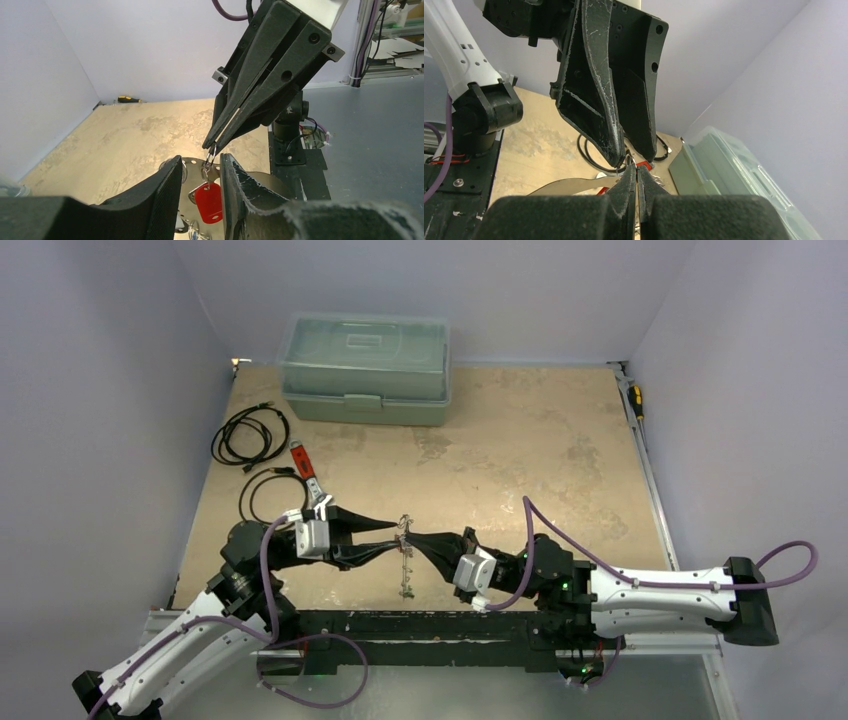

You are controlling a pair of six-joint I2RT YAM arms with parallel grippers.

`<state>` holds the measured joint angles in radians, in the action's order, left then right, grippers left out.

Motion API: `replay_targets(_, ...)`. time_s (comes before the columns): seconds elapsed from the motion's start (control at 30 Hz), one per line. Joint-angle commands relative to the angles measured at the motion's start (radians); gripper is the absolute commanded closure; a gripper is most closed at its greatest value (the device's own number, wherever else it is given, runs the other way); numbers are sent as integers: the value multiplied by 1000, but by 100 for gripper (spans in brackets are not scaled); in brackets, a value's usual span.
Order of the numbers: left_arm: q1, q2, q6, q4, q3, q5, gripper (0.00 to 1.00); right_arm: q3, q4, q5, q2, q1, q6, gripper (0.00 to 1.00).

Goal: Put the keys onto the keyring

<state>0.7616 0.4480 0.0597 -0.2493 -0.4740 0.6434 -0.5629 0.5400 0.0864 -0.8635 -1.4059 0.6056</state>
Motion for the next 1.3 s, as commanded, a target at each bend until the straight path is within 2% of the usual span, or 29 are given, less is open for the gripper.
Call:
replay_targets(0.0, 4, 10, 4, -56, 3, 29, 69, -62, 89, -15, 15, 2, 9, 100)
replay_targets(0.43, 4, 18, 18, -61, 6, 29, 71, -70, 107, -28, 5, 2, 13, 100)
replay_targets(0.57, 4, 18, 21, -65, 8, 29, 77, -69, 116, -34, 0, 2, 8, 100)
replay_targets(0.8, 4, 21, 33, -69, 5, 28, 99, -75, 140, -55, -26, 2, 2, 100)
replay_targets(1.17, 5, -15, 2, -34, -7, -12, 100, -87, 120, -29, -49, 2, -16, 100)
replay_targets(1.27, 4, -25, -12, -13, -11, -41, 100, -129, 30, -24, -57, 2, -42, 83)
